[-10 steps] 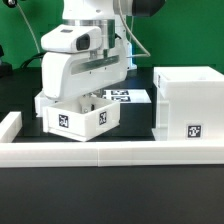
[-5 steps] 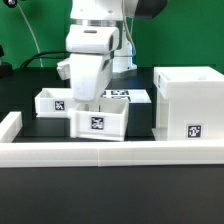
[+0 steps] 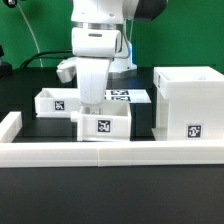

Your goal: Assemble drawer

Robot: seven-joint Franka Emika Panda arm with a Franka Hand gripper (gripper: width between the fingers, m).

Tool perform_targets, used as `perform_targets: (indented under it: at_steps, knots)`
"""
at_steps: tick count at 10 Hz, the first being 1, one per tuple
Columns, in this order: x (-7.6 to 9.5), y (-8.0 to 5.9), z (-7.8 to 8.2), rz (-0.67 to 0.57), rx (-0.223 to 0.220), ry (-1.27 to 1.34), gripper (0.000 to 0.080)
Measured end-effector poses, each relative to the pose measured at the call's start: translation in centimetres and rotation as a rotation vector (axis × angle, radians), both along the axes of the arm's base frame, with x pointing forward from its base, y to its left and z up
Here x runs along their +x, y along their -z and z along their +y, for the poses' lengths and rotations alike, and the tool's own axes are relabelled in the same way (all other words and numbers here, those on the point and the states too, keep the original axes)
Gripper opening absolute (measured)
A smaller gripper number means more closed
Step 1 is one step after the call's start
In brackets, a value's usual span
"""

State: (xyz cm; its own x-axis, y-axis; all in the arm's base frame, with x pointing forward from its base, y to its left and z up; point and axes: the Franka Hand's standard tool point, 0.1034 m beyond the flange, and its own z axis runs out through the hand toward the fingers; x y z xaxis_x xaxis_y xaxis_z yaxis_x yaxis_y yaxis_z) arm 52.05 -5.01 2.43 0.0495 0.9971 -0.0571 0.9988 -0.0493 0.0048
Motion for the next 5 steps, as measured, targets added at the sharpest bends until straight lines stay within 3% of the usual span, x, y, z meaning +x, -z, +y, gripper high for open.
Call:
perform_targets:
  at_steps: [3,5]
  knots:
    - [0.3,0.1,1.8,0.012,0.010,0.011,0.0042]
    - [0.3,0.2,1.7,0.011,0.011,0.024,0.0042]
